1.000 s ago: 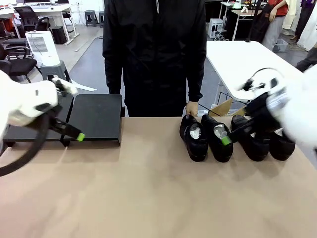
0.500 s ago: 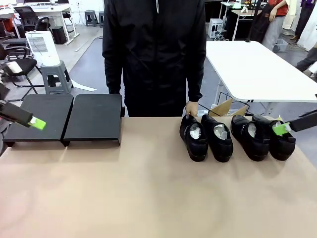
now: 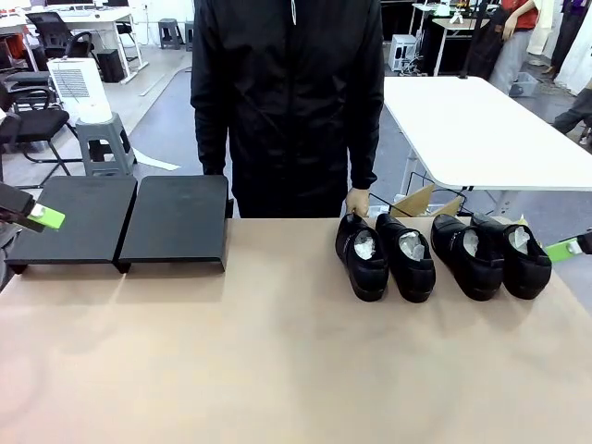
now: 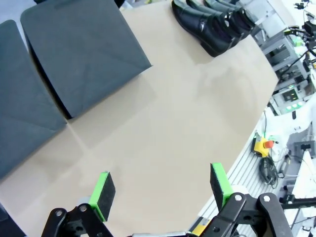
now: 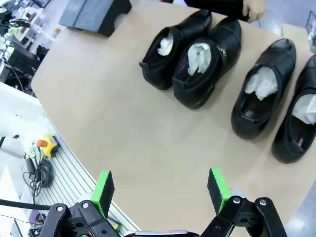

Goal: Organize the shoes by placing them on the stand.
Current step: Pick up one Shoe and place it in the middle of the table.

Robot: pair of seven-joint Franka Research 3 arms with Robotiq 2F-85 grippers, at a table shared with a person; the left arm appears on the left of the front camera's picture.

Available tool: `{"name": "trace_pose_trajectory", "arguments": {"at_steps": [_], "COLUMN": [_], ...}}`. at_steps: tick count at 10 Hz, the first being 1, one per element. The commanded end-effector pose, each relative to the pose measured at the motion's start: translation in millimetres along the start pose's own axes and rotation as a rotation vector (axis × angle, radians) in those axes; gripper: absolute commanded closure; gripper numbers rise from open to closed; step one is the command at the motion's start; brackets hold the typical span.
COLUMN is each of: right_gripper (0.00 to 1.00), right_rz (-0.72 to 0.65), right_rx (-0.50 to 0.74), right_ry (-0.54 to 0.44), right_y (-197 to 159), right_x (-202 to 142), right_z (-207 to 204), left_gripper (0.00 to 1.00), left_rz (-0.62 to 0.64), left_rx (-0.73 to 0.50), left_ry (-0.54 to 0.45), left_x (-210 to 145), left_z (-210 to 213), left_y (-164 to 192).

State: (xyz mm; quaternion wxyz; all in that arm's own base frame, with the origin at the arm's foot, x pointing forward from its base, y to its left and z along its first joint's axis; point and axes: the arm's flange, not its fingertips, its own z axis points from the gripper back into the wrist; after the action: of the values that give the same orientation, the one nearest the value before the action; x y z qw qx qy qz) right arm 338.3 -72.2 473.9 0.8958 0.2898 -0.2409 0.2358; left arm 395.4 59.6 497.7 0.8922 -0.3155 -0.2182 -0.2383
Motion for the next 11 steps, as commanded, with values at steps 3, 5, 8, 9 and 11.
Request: {"name": "trace_pose_trajectory", "arguments": {"at_steps": [3, 5, 8, 9, 11], "right_gripper": [0.0, 0.0, 0.0, 0.0, 0.0], "right_rz": [0.0, 0.0, 0.0, 0.0, 0.0], "right_rx": [0.0, 0.0, 0.0, 0.0, 0.0], "right_ry": [0.0, 0.0, 0.0, 0.0, 0.0], "right_y": [0.0, 0.0, 0.0, 0.0, 0.0], "right_x": [0.0, 0.0, 0.0, 0.0, 0.0], "right_z": [0.0, 0.0, 0.0, 0.0, 0.0], "left_gripper": [0.0, 0.0, 0.0, 0.0, 0.0], "left_rz": [0.0, 0.0, 0.0, 0.0, 0.0], "left_rx": [0.0, 0.0, 0.0, 0.0, 0.0], "left_ry": [0.0, 0.0, 0.0, 0.0, 0.0], "left_x": [0.0, 0.0, 0.0, 0.0, 0.0], "left_z": [0.0, 0.0, 0.0, 0.0, 0.0], "left_y": [0.0, 0.0, 0.0, 0.0, 0.0]}}
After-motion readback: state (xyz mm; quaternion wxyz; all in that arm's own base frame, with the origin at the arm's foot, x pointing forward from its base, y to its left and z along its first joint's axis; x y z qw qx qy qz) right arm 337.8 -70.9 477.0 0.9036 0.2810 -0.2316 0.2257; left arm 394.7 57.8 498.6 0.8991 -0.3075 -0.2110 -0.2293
